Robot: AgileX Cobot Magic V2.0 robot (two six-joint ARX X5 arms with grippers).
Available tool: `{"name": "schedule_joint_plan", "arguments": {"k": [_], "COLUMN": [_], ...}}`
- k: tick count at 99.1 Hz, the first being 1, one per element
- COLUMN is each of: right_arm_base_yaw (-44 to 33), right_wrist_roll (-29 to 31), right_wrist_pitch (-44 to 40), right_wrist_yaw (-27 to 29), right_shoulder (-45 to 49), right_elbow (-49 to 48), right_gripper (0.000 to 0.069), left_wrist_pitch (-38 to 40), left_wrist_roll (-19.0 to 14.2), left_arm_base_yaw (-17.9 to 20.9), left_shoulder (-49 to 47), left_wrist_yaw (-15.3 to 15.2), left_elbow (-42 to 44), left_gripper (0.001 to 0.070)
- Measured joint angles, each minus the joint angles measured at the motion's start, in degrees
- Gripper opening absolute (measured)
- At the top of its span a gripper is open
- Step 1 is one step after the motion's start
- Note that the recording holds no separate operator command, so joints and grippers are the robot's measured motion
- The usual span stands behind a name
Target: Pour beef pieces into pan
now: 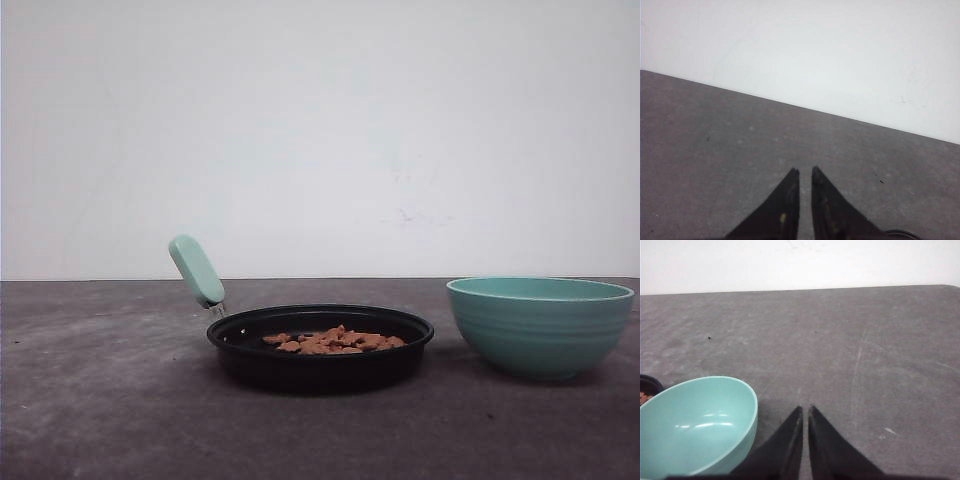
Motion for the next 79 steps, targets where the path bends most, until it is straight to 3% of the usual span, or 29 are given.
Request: {"name": "schedule_joint_plan", "arguments": {"k": [39,61,79], "right_arm_base_yaw": [0.0,0.0,0.0], "right_wrist_roll": [0.0,0.0,0.0], "right_wrist_pitch": [0.0,0.0,0.0], "right_wrist_yaw": [0.02,0.0,0.0], "right_shoulder": [0.0,0.0,0.0], "right_elbow": [0.0,0.0,0.0], "right_gripper": [0.0017,0.0017,0.0017], "left_wrist_pitch": [-3.8,-17.81,-19.69], "left_wrist_roll": [1.22,10.12,11.76], "left_arm_base_yaw": [0.35,0.46,1.77], "left_shoulder": [-3.8,-14.64,-16.65], "left_wrist_yaw": [-0.26,-0.39,-1.86], "left_elbow": [-0.04,-0.04,-0.04], "left_gripper": [0.0018,0.0018,0.0018]}}
